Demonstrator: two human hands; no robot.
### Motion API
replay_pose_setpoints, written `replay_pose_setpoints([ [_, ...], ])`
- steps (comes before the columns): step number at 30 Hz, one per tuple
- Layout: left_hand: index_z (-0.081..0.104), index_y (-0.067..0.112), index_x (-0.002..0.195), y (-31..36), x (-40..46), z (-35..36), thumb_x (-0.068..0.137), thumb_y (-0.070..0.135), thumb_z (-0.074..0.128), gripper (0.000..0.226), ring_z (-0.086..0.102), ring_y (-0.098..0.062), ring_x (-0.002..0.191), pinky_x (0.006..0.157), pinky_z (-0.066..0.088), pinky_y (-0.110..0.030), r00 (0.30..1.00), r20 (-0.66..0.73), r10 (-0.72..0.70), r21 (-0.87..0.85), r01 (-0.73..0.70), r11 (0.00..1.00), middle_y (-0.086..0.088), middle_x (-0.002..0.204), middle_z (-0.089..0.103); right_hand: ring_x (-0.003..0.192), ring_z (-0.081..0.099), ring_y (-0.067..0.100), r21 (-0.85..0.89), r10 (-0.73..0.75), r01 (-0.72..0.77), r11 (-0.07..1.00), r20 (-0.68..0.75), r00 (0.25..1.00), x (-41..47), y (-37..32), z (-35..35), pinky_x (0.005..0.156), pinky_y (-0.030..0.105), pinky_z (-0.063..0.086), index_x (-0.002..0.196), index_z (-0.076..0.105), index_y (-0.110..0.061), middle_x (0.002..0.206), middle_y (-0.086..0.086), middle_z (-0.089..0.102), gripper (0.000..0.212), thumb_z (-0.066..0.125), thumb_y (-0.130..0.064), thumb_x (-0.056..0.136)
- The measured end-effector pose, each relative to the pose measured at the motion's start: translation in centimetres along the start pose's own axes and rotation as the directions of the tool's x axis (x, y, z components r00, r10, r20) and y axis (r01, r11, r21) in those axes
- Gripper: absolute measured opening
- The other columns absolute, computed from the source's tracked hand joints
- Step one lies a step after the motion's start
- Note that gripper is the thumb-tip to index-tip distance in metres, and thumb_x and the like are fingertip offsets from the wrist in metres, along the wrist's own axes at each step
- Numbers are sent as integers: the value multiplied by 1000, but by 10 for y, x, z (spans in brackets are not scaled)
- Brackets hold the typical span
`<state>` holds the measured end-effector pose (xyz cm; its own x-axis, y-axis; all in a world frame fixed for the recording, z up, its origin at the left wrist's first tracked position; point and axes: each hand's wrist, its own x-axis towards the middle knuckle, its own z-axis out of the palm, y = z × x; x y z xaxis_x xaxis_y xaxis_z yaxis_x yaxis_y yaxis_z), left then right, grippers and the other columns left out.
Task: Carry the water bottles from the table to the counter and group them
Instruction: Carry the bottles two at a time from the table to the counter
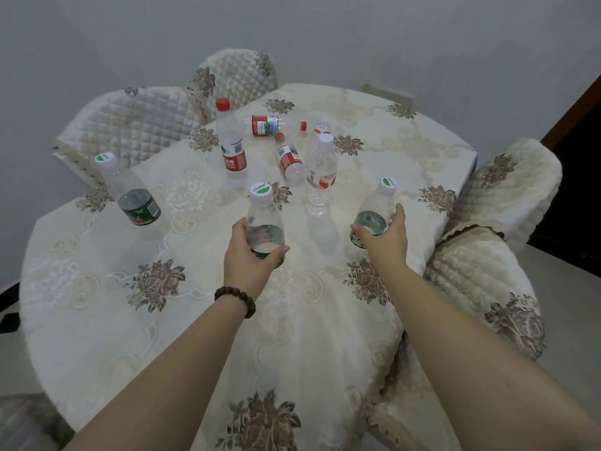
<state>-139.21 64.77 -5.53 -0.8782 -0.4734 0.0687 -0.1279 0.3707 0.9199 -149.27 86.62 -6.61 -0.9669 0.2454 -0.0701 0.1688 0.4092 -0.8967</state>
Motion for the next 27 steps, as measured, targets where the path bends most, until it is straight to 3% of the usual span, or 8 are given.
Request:
replay_pose_setpoints([
  [5, 40, 21, 132, 3, 8, 1, 69, 29, 83, 76, 55, -9, 102, 87, 46, -25, 1000, 17, -8, -3, 8, 1000, 6, 115, 56, 116, 54, 23, 26, -35, 35, 999, -22, 999, 11, -4, 3, 98, 35, 45, 141, 37, -22, 131, 6, 53, 77, 78, -30, 76],
  [10, 41, 22, 130, 17, 13, 4, 69, 30, 83, 75, 53, -8, 101, 86, 44, -21, 999, 45, 19, -8, -19, 1000, 9, 114, 54, 107, 53, 17, 52, -81, 82, 995, -30, 996, 5, -17, -13, 83, 28, 42, 140, 38, -23, 122, 1, 52, 72, 75, -33, 79],
  [14, 42, 21, 129, 40, 14, 15, 68, 33, 84, 75, 52, -10, 105, 89, 46, -26, 992, 100, 73, -15, -72, 997, 9, 116, 54, 106, 54, 18, 61, -114, 119, 991, -73, 991, -8, -27, -41, 83, 33, 48, 137, 39, -26, 118, 0, 53, 71, 76, -38, 77],
  [20, 43, 24, 129, 86, 0, 47, 69, 43, 81, 74, 53, -11, 105, 86, 49, -30, 942, 245, 228, -61, -220, 974, 6, 119, 55, 101, 56, 17, 55, -99, 118, 992, -259, 961, -43, -28, -111, 70, 22, 44, 135, 41, -23, 116, 0, 56, 69, 76, -37, 77],
  [24, 44, 24, 125, 122, -26, 67, 69, 40, 81, 69, 54, -8, 97, 77, 47, -23, 868, 373, 327, -158, -288, 944, 11, 109, 53, 104, 58, 18, 65, -60, 95, 993, -413, 909, -79, -23, -162, 84, 36, 52, 135, 40, -26, 115, 0, 57, 72, 76, -43, 75],
  [27, 44, 26, 121, 149, -52, 79, 69, 38, 82, 65, 55, 7, 87, 72, 47, -15, 790, 458, 408, -251, -326, 911, 17, 102, 54, 106, 57, 15, 66, -33, 81, 995, -531, 847, -116, -20, -199, 92, 40, 51, 133, 40, -28, 116, -4, 55, 72, 76, -45, 72],
])
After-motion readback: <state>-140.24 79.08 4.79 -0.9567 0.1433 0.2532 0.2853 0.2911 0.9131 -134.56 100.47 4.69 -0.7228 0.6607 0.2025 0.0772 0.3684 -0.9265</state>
